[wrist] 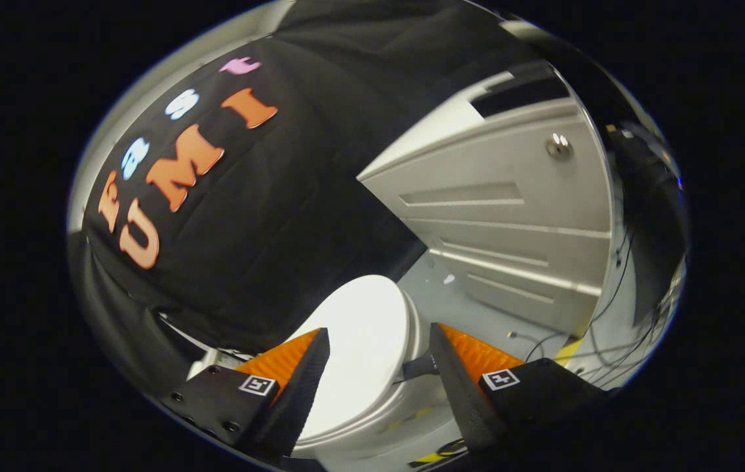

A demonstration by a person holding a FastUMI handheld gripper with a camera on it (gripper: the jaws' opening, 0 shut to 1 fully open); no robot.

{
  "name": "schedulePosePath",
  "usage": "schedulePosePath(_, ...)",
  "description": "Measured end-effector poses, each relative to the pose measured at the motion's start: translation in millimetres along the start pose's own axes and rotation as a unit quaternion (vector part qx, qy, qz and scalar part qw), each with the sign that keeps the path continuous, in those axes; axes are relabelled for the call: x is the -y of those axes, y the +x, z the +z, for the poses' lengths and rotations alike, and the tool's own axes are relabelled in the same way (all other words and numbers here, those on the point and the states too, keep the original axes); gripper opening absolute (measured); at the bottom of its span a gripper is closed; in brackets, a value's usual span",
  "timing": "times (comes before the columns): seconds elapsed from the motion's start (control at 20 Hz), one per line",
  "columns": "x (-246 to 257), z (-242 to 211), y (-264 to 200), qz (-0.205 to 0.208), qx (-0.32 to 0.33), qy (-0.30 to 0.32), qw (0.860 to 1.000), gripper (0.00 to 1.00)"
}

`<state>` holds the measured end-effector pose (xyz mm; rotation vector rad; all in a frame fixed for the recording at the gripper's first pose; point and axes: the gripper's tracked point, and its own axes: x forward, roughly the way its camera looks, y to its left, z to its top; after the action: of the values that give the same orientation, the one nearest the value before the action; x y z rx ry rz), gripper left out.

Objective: Open the toilet lid.

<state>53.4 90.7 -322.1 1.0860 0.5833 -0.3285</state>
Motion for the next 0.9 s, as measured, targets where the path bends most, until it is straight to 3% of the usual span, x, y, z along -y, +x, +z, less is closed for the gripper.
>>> schedulePosePath(0.05,10.6,0.4,13.7,-0.011,0.015,0.031,0.999,0.99)
schedulePosePath(0.2,40.5,-23.8,20.8,-0.041,-0.028,0.103,0.993,0.99)
schedulePosePath(0.55,52.9,-31.5,45.1,-0.017,-0.038,0.195,0.980,0.97)
schedulePosePath(0.9,59.3,-20.0,40.5,0.002,-0.035,0.234,0.972,0.63)
